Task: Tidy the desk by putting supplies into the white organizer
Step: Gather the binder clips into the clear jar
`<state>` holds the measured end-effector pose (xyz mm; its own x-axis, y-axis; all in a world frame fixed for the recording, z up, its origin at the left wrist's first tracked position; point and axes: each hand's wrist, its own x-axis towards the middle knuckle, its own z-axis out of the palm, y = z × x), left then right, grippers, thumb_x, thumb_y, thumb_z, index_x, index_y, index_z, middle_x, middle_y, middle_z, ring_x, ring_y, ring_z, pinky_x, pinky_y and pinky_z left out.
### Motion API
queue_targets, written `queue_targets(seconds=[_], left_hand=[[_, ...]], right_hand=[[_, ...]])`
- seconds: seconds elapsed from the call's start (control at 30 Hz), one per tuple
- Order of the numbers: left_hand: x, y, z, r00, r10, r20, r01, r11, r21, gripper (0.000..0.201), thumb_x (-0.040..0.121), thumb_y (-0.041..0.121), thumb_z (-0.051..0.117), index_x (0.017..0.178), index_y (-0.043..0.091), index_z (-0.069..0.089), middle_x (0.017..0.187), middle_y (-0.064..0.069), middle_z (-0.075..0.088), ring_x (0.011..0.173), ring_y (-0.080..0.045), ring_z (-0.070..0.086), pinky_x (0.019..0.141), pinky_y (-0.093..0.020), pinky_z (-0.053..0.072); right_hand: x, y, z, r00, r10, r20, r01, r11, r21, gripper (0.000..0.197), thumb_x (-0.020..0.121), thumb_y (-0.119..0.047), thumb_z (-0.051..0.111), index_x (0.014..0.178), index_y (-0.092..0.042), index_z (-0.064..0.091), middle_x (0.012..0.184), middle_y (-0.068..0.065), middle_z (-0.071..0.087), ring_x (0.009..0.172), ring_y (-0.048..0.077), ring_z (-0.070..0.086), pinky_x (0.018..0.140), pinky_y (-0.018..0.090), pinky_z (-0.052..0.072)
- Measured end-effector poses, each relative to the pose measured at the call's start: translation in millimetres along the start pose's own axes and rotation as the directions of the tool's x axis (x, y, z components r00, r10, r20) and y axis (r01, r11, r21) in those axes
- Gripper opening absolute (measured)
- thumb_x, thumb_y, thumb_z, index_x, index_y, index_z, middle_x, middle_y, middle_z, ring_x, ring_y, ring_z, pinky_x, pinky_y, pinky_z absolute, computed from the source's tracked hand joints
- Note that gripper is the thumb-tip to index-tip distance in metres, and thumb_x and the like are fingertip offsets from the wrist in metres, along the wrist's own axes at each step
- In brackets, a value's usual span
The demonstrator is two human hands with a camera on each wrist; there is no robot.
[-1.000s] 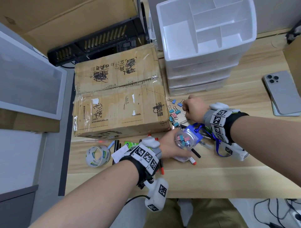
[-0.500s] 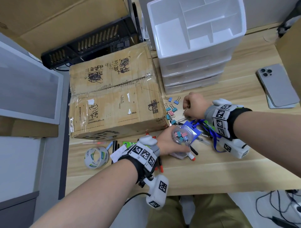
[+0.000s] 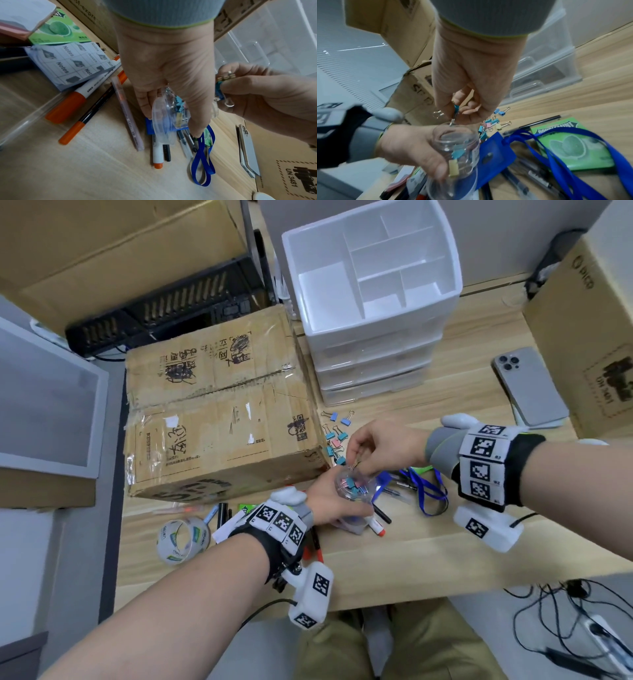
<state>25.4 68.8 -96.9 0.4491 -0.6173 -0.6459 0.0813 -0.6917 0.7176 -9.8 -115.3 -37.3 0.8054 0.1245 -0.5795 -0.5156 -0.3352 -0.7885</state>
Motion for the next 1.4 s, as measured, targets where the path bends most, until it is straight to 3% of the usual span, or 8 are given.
queue_targets(seconds=[0.1,0.2,0.4,0.57,0.83,1.07,1.27,1.4], left_hand=[[-3,2,0,1.000,0.022,0.001,-0.022,1.000,0.014,0.066,0.060,0.027,0.092,0.119,0.023,0.062,0.106,0.004,0.074,0.099,-0.009,0.070,0.096,-0.034,0.055],[-3,0,-1,1.000,0.023,-0.002,-0.023,1.000,0.019,0.059,0.064,0.021,0.091,0.116,0.020,0.062,0.105,0.004,0.074,0.099,-0.010,0.070,0.095,-0.033,0.055],[-9,-4,-6,0.999,0.023,-0.024,-0.023,1.000,0.003,0.078,0.060,0.023,0.094,0.127,0.018,0.055,0.109,0.008,0.070,0.098,-0.004,0.067,0.087,-0.020,0.053],[-14,-7,-9,0.999,0.043,-0.012,-0.043,0.999,0.016,0.068,0.063,0.019,0.093,0.122,0.021,0.058,0.108,0.008,0.072,0.097,-0.005,0.068,0.084,-0.019,0.054],[-15,-17,-10,0.999,0.033,-0.013,-0.033,0.999,0.001,0.071,0.058,0.023,0.094,0.121,0.028,0.059,0.109,0.011,0.071,0.101,-0.004,0.068,0.094,-0.028,0.054],[-18,-16,-11,1.000,0.029,-0.005,-0.029,0.999,-0.017,0.066,0.062,0.019,0.094,0.119,0.026,0.061,0.110,0.010,0.071,0.103,-0.004,0.067,0.092,-0.020,0.053],[-20,-11,-12,1.000,0.020,0.001,-0.020,0.999,-0.042,0.064,0.063,0.014,0.094,0.117,0.019,0.061,0.110,0.001,0.072,0.102,-0.013,0.069,0.092,-0.028,0.056],[-20,-9,-14,1.000,0.009,0.011,-0.008,0.998,-0.055,0.064,0.064,0.013,0.094,0.117,0.020,0.058,0.112,0.003,0.072,0.104,-0.010,0.068,0.092,-0.023,0.055]], right_hand=[[-2,3,10,0.997,0.017,0.077,-0.023,0.996,0.082,0.026,0.081,0.011,0.068,0.104,-0.001,0.072,0.077,0.005,0.073,0.069,0.011,0.069,0.075,0.029,0.061],[-1,5,6,0.995,0.048,0.089,-0.065,0.978,0.196,0.026,0.084,0.012,0.066,0.107,0.002,0.071,0.088,0.014,0.076,0.080,0.021,0.073,0.074,0.032,0.062],[13,19,-12,0.975,0.102,-0.200,-0.078,0.989,0.123,0.011,0.087,0.001,0.064,0.093,-0.007,0.069,0.086,0.008,0.075,0.073,0.016,0.071,0.056,0.024,0.055],[33,45,-25,0.871,0.060,-0.488,-0.184,0.960,-0.212,0.018,0.087,-0.004,0.055,0.085,-0.020,0.064,0.086,0.003,0.068,0.079,0.022,0.064,0.074,0.029,0.051],[52,40,-11,0.921,-0.047,-0.386,-0.163,0.854,-0.494,0.018,0.082,-0.009,0.069,0.099,-0.013,0.067,0.094,0.002,0.069,0.087,0.023,0.065,0.076,0.031,0.052],[79,35,5,0.936,-0.163,-0.312,-0.055,0.808,-0.587,0.096,0.062,-0.039,0.090,0.143,-0.018,0.044,0.128,0.006,0.049,0.112,0.027,0.052,0.088,0.029,0.040],[91,39,4,0.957,-0.158,-0.242,-0.006,0.826,-0.564,0.074,0.077,-0.027,0.076,0.144,-0.020,0.046,0.130,0.005,0.044,0.112,0.023,0.052,0.087,0.023,0.037],[93,40,4,0.975,-0.141,-0.170,0.004,0.778,-0.628,0.098,0.061,-0.045,0.087,0.146,-0.023,0.044,0.129,0.007,0.038,0.117,0.024,0.043,0.102,0.036,0.044]])
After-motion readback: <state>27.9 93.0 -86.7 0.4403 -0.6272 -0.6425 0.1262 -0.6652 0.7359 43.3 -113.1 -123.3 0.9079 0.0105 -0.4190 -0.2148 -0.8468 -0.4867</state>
